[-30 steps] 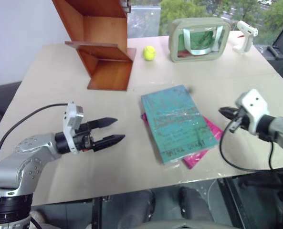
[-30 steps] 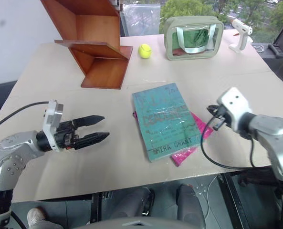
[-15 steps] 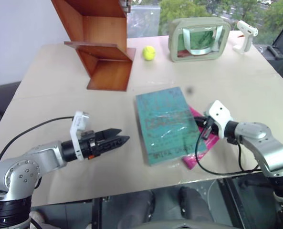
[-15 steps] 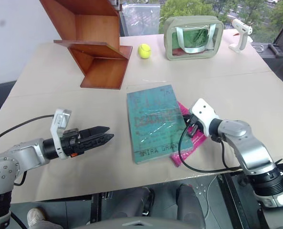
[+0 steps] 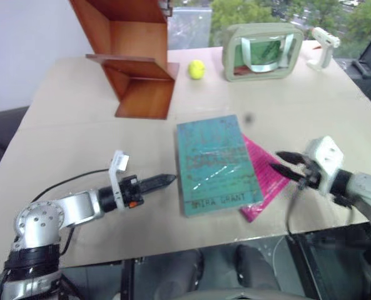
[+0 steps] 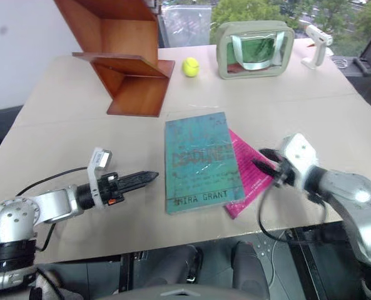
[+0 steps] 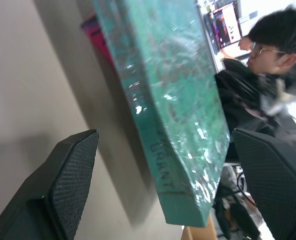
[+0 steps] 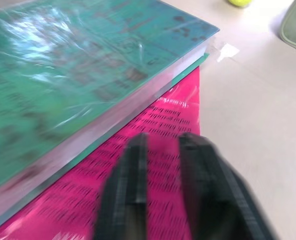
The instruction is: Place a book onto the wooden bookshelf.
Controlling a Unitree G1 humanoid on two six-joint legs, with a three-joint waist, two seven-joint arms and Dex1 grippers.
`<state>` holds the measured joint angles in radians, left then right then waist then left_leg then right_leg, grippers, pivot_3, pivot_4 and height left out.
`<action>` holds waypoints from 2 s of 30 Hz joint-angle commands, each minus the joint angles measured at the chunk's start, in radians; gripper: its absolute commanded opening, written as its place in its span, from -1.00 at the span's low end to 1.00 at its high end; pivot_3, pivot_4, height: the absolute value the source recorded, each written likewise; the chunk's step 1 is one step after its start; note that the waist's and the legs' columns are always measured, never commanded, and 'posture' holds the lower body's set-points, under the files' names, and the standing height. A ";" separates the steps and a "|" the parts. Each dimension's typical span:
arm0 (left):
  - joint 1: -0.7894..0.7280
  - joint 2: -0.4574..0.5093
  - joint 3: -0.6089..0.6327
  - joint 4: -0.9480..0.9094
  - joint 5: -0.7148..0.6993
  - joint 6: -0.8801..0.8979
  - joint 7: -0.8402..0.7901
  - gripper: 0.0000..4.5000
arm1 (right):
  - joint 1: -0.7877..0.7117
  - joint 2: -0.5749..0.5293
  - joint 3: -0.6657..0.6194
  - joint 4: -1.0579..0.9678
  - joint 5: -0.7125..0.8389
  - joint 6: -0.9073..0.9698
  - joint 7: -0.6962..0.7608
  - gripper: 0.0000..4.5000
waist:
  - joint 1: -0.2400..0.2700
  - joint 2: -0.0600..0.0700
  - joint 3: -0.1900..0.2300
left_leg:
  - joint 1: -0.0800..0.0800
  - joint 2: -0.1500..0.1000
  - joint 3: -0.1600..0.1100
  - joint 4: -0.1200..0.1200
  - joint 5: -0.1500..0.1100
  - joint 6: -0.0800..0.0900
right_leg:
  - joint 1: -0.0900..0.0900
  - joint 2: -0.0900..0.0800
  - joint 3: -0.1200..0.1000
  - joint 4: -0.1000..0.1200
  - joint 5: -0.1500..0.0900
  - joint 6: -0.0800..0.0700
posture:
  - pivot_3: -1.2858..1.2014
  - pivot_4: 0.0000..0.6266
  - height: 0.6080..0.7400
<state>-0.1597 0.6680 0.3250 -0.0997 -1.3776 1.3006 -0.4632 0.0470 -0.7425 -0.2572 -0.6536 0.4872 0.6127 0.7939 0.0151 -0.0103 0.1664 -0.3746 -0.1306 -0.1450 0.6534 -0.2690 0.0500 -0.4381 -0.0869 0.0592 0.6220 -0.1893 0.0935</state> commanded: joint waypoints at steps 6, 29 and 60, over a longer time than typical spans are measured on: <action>-0.129 -0.035 -0.066 0.149 0.041 0.043 -0.033 1.00 | 0.195 -0.068 -0.348 -0.348 0.412 0.072 0.018 0.69 | -0.002 -0.001 -0.001 | 0.001 0.000 0.001 0.001 -0.002 -0.004 | 0.000 0.000 0.001 0.002 0.000 0.000 | 0.03 -0.52 1.00; -0.371 -0.276 -0.046 0.429 0.103 0.216 -0.002 -0.51 | -0.009 -0.162 -0.085 -0.368 0.370 0.004 -0.139 0.73 | 0.000 -0.003 -0.002 | -0.005 0.000 -0.002 0.012 0.001 -0.001 | -0.001 0.000 -0.003 0.004 0.001 0.000 | 0.03 -0.52 1.00; -1.321 0.151 -0.709 0.890 1.676 -1.776 -0.406 -0.98 | -0.189 -0.069 0.046 -0.176 0.189 -0.148 -0.118 0.73 | -0.003 -0.005 0.001 | -0.012 0.000 0.000 0.013 0.000 0.001 | -0.006 0.001 -0.003 0.001 0.003 -0.004 | 0.03 -0.52 1.00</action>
<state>-1.4345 0.7966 -0.3589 0.6816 0.1936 -0.4035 -0.9088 -0.1295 -0.8156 -0.2050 -0.8156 0.6894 0.4924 0.6872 0.0125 -0.0156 0.1671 -0.3881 -0.1310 -0.1444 0.6663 -0.2691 0.0510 -0.4456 -0.0858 0.0567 0.6227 -0.1858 0.0897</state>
